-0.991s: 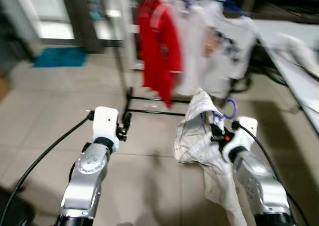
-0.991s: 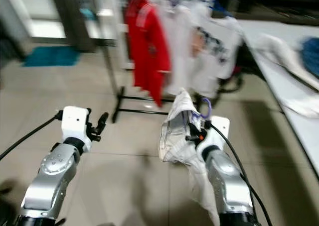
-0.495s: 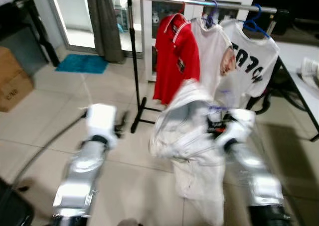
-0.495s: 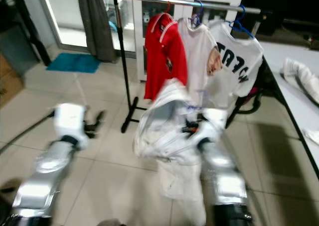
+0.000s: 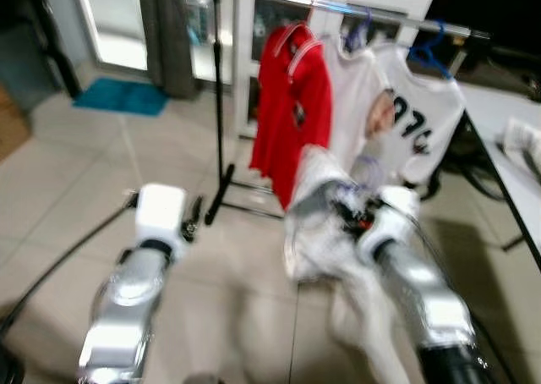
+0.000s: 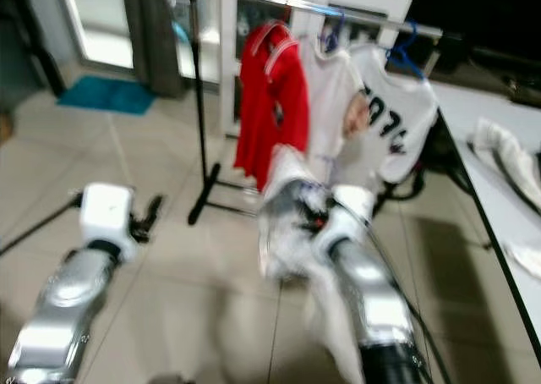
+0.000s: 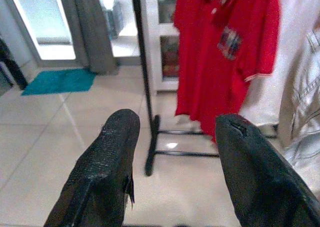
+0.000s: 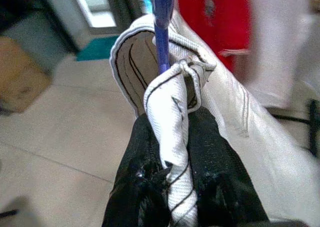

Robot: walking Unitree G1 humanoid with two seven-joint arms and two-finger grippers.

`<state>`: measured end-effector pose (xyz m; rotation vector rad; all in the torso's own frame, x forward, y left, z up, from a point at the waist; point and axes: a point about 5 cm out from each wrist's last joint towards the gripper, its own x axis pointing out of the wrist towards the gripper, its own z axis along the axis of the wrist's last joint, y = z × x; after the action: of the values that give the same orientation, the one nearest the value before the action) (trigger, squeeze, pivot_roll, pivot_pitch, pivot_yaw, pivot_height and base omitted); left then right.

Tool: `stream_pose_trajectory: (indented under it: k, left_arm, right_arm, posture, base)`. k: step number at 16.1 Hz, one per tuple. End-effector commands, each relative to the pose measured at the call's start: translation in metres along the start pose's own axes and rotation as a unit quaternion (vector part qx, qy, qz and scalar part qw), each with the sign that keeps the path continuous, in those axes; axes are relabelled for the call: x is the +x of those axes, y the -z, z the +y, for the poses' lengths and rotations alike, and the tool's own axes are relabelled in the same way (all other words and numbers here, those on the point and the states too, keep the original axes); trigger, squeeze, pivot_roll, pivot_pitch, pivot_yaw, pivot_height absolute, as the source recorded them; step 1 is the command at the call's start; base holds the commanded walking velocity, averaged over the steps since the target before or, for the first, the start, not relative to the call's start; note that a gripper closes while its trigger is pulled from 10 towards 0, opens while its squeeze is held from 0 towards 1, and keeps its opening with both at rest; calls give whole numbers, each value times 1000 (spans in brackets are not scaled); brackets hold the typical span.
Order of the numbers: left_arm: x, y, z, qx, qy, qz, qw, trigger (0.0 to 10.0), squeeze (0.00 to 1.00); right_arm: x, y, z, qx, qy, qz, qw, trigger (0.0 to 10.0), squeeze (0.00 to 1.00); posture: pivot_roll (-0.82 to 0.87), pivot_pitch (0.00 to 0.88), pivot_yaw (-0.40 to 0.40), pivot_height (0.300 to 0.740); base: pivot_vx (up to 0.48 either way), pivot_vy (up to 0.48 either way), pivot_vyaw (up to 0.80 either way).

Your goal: Hang hanger

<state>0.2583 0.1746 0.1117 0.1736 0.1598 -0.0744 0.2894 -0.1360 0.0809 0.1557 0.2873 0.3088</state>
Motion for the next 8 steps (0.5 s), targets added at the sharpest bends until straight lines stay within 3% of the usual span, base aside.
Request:
stream_pose_trajectory:
  k: [1, 2, 5, 7, 8]
  left_arm:
    - [1, -8, -10, -4, 12, -14, 1000, 10000, 0]
    - [1, -9, -10, -4, 10, -15, 1000, 10000, 0]
    - [0, -12, -11, -7, 12, -17, 1000, 10000, 0]
    - [1, -13, -12, -7, 17, -18, 1000, 10000, 0]
    - [2, -13, -12, -9, 18, -17, 1000, 10000, 0]
  right_arm:
    - [-2, -19, -11, -14, 11, -40, 999, 10000, 0]
    - [-1, -19, -13, -5, 11, -43, 999, 10000, 0]
    - [-1, -20, -9, -32, 1, -40, 999, 10000, 0]
    - [-3, -18, -7, -37, -4, -42, 998, 10000, 0]
    - [-3, -18, -9, -24, 5, -42, 999, 10000, 0]
  posture:
    - [125, 36, -120, 740]
    - [126, 37, -124, 740]
    - [124, 42, -118, 740]
    - [125, 42, -115, 740]
    - [118, 41, -102, 740]
  base:
    - [315, 0, 0]
    - [311, 0, 0]
    - [314, 0, 0]
    - [317, 0, 800]
    - [319, 0, 0]
